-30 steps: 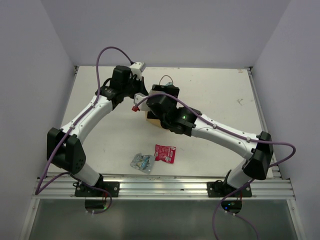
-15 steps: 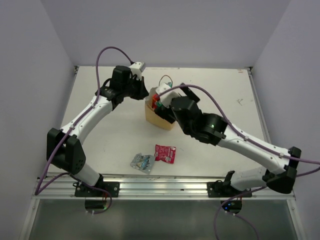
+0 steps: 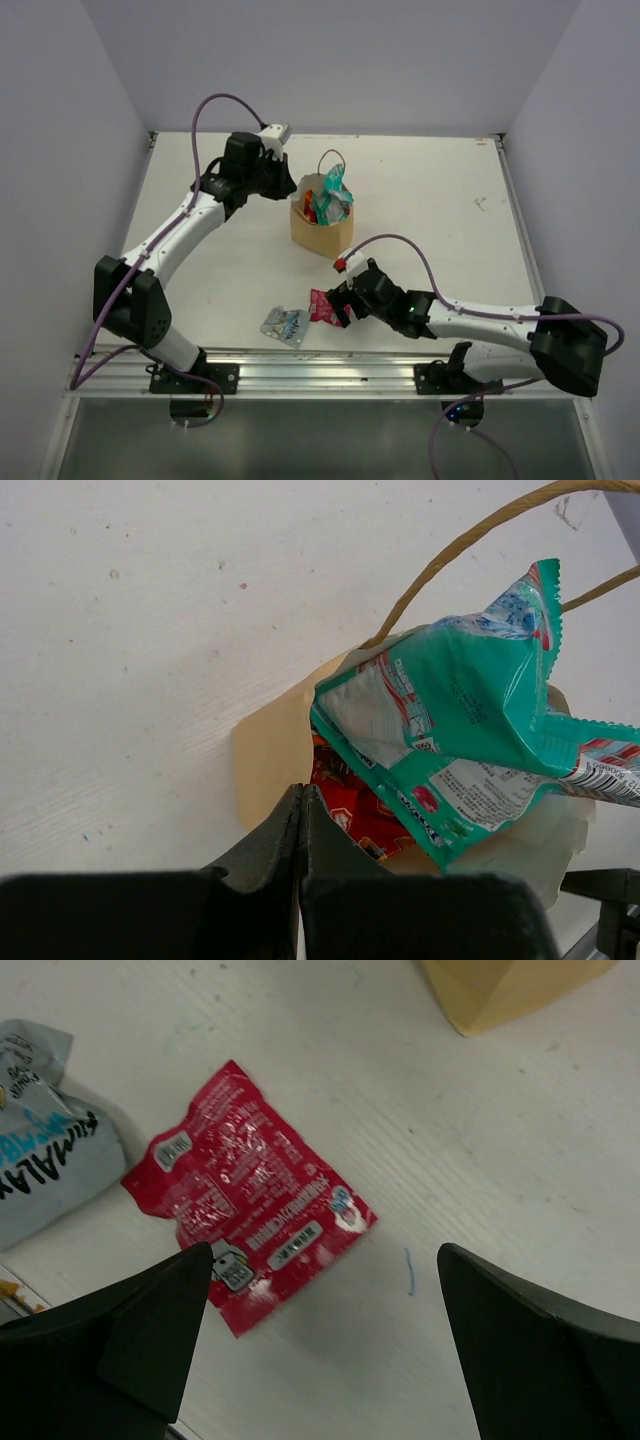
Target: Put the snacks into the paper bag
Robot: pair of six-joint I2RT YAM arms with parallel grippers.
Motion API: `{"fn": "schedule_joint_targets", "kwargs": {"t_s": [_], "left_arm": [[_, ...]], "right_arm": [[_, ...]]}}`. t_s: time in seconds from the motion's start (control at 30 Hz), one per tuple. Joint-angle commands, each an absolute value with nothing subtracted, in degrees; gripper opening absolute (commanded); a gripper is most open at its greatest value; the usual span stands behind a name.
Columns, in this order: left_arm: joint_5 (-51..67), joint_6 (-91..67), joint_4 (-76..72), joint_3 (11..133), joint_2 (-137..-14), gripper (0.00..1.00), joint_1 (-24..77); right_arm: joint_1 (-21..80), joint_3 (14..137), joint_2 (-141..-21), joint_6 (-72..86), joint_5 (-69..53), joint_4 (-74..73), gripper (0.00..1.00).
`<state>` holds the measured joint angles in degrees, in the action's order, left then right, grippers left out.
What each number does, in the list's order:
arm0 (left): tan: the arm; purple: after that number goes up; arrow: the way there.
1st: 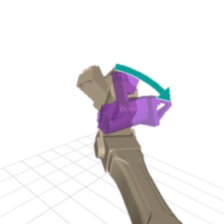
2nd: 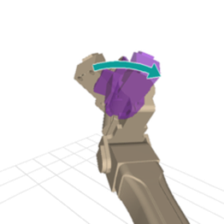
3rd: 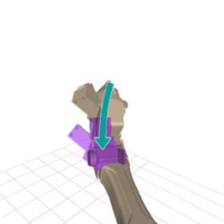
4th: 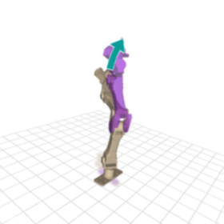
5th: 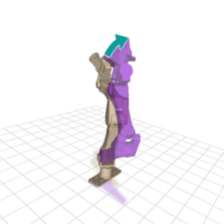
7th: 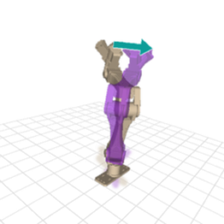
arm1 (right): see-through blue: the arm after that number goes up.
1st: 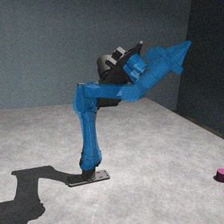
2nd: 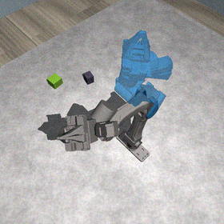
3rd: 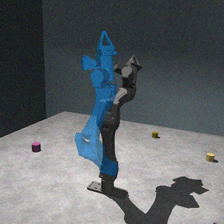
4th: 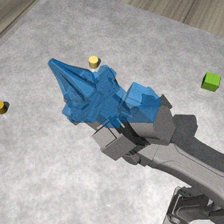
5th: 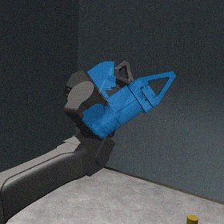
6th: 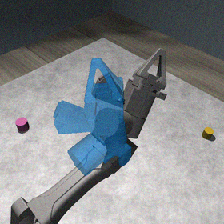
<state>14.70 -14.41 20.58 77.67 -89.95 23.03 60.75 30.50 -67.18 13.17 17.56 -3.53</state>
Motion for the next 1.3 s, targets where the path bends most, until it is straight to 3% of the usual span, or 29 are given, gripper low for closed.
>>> {"fn": "schedule_joint_targets", "kwargs": {"t_s": [0.0,0.1,0.37,0.47,0.5,0.63,0.67,0.77,0.8,0.9,1.27], "left_arm": [[14.41,-15.21,18.63,76.73,-88.24,0.00,23.29],[14.24,-15.21,18.72,76.82,-88.42,0.00,23.29],[13.71,-15.29,19.07,77.08,-89.12,0.00,23.29],[13.62,-15.03,19.34,77.17,-89.12,0.00,23.38],[13.54,-14.94,19.34,77.17,-89.21,0.00,23.38],[13.62,-14.94,19.25,77.25,-89.21,0.00,23.29],[13.62,-14.94,19.34,77.26,-89.21,0.00,23.38],[13.71,-14.85,19.42,77.26,-89.12,0.00,23.29],[13.54,-14.85,19.42,77.26,-89.12,0.00,23.29],[13.71,-14.85,19.42,77.17,-88.95,0.00,23.38],[14.24,-15.21,18.72,76.99,-88.86,0.00,23.29]], "right_arm": [[61.17,28.04,-71.79,18.72,10.73,16.15,0.98],[61.08,27.15,-76.36,19.95,8.70,23.72,0.99],[61.08,29.97,-85.51,20.21,5.45,24.00,0.97],[61.08,29.80,-85.78,20.74,5.62,21.63,0.79],[61.08,29.62,-85.52,21.00,6.76,21.10,0.68],[61.17,29.97,-84.64,20.13,7.73,16.55,0.56],[61.26,30.67,-84.64,19.95,7.56,15.39,0.56],[61.87,32.08,-84.20,18.81,6.50,9.42,0.68],[62.40,32.17,-83.85,18.63,6.59,7.23,0.77],[63.45,30.85,-80.34,18.81,7.21,5.80,0.85],[64.07,27.78,-74.35,18.81,9.05,1.75,0.88]]}}
